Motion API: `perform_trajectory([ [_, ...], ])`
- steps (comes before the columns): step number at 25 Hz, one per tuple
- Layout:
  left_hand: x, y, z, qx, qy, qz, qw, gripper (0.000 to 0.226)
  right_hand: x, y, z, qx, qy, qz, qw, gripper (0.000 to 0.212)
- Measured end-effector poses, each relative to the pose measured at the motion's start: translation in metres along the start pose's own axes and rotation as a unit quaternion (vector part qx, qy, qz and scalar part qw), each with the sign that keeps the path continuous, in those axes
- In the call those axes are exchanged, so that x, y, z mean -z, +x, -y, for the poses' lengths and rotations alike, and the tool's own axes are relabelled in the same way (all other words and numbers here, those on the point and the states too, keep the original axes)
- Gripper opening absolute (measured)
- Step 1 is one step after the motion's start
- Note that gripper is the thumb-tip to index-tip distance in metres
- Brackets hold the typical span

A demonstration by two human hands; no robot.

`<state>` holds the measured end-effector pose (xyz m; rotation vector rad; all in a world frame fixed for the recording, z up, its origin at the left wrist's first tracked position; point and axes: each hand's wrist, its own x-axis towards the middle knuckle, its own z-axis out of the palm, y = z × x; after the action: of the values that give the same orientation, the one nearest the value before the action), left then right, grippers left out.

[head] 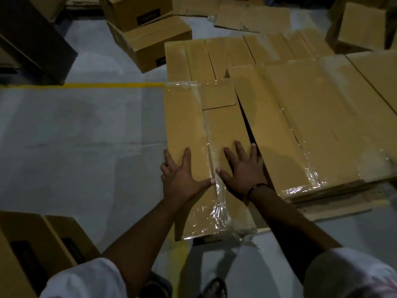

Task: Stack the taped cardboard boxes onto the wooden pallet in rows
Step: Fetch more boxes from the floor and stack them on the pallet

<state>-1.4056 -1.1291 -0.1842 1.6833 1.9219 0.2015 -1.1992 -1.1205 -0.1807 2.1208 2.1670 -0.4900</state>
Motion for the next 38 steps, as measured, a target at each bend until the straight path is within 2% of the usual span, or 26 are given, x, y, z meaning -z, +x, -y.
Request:
perform_trajectory([
  [5,-0.011,-0.053,0.0,-0.036,0.028,0.05,0.998,0.125,-0.025,-0.054,0.003,0.037,-0.025,-0.02,0.999,0.08],
  [7,-0.016,-0.077,0.004,-0.06,0.072,0.075,0.993,0.125,-0.033,-0.075,-0.001,0.065,-0.027,-0.033,0.997,0.082],
  [14,-0.021,-0.102,0.008,-0.082,0.13,0.122,0.98,0.139,-0.044,-0.114,-0.022,0.15,-0.038,-0.024,0.988,0.1],
  [18,-0.023,-0.1,0.017,-0.115,0.15,0.099,0.977,0.139,-0.044,-0.112,-0.031,0.194,-0.071,-0.021,0.978,0.111],
  [25,-0.03,-0.087,0.016,-0.122,0.171,0.067,0.975,0.133,-0.049,-0.098,-0.04,0.216,-0.103,-0.078,0.968,0.108],
  [38,-0.029,-0.065,0.001,-0.117,0.183,0.059,0.974,0.135,-0.049,-0.069,-0.051,0.226,-0.142,-0.109,0.958,0.104],
])
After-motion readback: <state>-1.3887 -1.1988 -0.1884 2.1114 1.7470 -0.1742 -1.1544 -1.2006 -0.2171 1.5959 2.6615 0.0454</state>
